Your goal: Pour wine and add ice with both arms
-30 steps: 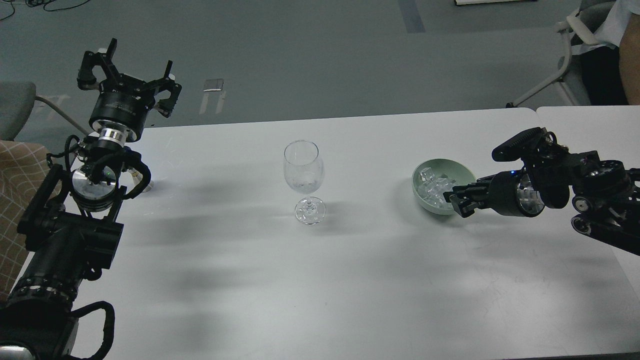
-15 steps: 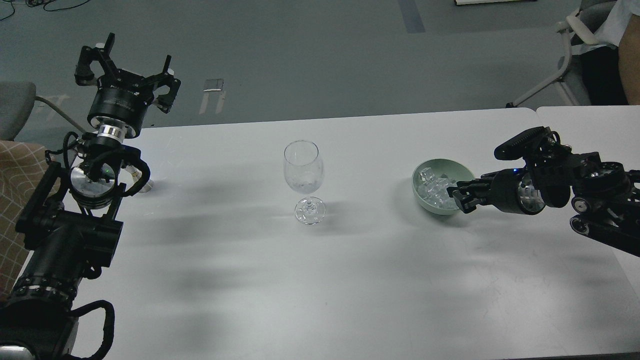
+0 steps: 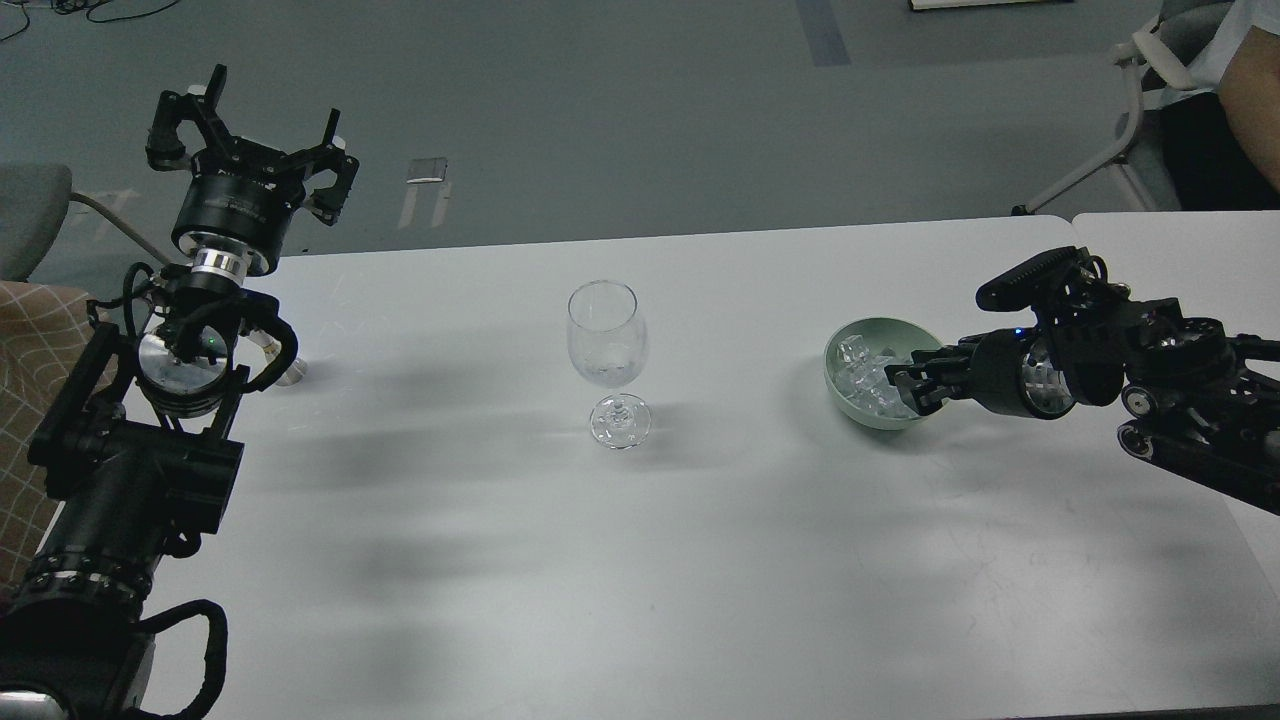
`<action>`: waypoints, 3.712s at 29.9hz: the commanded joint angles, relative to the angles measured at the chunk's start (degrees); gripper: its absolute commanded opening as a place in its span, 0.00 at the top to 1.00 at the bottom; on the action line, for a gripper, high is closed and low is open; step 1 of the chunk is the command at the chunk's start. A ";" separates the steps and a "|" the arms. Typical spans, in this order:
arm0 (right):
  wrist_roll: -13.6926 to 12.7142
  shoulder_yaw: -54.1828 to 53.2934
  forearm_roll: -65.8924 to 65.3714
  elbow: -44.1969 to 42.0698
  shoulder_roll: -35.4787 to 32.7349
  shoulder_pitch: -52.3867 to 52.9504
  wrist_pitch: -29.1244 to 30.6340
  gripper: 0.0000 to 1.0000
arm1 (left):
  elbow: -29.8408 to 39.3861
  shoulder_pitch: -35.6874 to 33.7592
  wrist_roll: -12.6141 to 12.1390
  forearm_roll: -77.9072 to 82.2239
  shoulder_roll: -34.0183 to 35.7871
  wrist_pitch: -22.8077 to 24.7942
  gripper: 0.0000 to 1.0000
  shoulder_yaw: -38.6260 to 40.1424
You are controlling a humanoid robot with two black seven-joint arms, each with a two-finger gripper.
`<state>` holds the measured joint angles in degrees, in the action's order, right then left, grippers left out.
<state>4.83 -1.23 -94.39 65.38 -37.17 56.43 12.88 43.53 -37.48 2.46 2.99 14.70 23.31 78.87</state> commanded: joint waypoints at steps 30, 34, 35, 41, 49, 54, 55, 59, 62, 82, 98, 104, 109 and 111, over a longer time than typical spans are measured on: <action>-0.09 0.88 0.18 -2.71 2.11 -1.32 0.48 0.56 | -0.03 1.36 0.00 -0.44 0.42 0.42 0.02 1.11; -0.09 0.88 0.18 -2.71 2.11 -1.23 0.48 0.54 | -0.03 1.54 0.00 -0.35 0.42 0.51 0.02 1.64; -0.09 0.88 0.18 -2.71 2.11 -1.32 0.48 0.55 | -0.03 1.62 0.00 -0.35 0.42 0.51 0.02 1.64; -0.09 0.79 0.18 -2.62 2.11 -1.15 0.48 0.64 | -0.03 1.80 0.00 -0.35 0.59 0.51 0.02 1.64; -0.26 0.88 0.18 -2.71 2.11 -1.32 0.83 0.89 | -0.03 1.80 0.00 -0.35 0.59 0.24 0.02 1.64; -0.26 0.88 0.18 -2.71 2.11 -1.41 0.92 0.89 | -0.03 1.80 0.00 -0.35 0.59 0.24 0.02 1.64; -0.26 0.88 0.18 -2.71 2.11 -1.50 0.92 0.89 | -0.03 1.80 0.00 -0.44 0.59 0.24 0.02 1.73; -0.26 0.88 0.26 -2.71 2.11 -1.50 1.00 0.97 | -0.03 1.80 0.00 -0.35 0.77 0.33 0.02 1.99; -0.26 0.88 0.18 -2.80 2.11 -1.41 1.00 1.00 | -0.03 1.80 0.00 -0.35 0.77 0.33 0.02 2.08; -0.26 0.71 0.26 -2.89 2.28 -0.79 0.83 1.00 | -0.03 1.80 0.00 -0.35 0.68 0.24 0.02 2.08; -0.09 0.00 0.26 -2.45 2.02 -0.97 0.21 0.72 | -0.03 1.80 0.00 -0.35 0.68 0.33 0.02 2.43; -0.09 0.00 0.35 -2.45 2.11 -0.79 0.21 0.72 | -0.03 1.80 0.00 -0.35 0.77 0.51 0.02 2.43; 0.00 0.00 0.35 -2.36 1.67 -0.79 0.21 0.72 | -0.03 1.80 0.00 -0.35 0.77 0.51 0.02 2.52; 0.00 0.00 0.44 -2.18 1.58 -0.88 0.21 0.71 | -0.03 1.80 0.00 -0.35 0.77 0.51 0.02 2.52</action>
<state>4.82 -1.23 -94.06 63.01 -35.43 55.69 13.09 43.50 -35.68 2.46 2.64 15.47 23.81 81.38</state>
